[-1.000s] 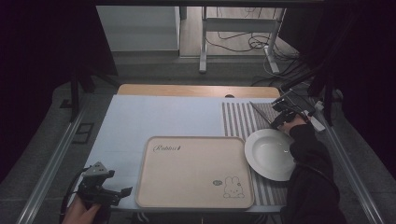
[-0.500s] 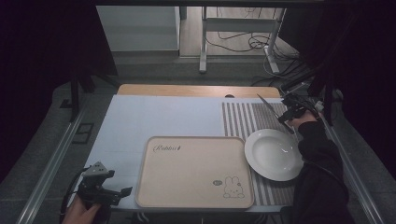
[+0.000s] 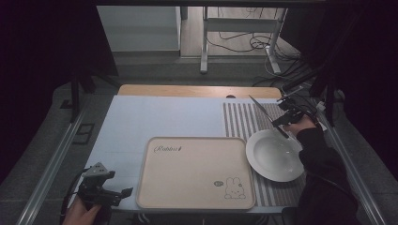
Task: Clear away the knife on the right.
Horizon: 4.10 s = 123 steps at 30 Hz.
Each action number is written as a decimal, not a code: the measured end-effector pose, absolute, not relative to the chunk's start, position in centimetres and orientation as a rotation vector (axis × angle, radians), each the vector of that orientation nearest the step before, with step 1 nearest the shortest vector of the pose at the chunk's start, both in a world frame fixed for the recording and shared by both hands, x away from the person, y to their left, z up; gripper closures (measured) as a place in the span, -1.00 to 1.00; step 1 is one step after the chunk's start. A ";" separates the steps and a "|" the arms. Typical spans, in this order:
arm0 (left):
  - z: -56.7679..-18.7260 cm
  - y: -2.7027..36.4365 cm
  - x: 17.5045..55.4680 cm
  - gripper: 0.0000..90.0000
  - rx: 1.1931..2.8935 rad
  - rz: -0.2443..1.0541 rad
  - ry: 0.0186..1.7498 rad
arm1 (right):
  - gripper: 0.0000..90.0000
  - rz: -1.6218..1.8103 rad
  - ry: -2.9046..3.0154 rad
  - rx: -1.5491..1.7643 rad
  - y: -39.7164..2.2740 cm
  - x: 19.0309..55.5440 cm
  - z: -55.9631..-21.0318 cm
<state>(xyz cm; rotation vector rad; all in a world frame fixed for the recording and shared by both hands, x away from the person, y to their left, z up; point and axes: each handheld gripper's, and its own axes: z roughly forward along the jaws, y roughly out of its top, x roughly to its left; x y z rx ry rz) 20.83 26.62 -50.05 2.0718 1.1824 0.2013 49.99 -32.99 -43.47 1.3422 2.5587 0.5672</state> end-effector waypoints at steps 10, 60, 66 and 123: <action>-50.1 26.6 20.8 -0.98 2.074 0.202 1.185 | 0.79 0.604 2.613 1.262 -30.3 47.1 -44.1; -50.1 26.5 20.9 -0.98 2.082 0.204 1.182 | 0.77 0.576 2.875 0.839 -18.5 33.8 -49.5; -50.1 26.4 21.0 -0.98 2.089 0.204 1.181 | 0.68 0.744 2.880 0.844 -18.6 34.5 -48.4; -50.1 26.4 20.9 -0.98 2.090 0.206 1.178 | 1.00 0.685 2.813 0.924 -21.8 37.3 -49.7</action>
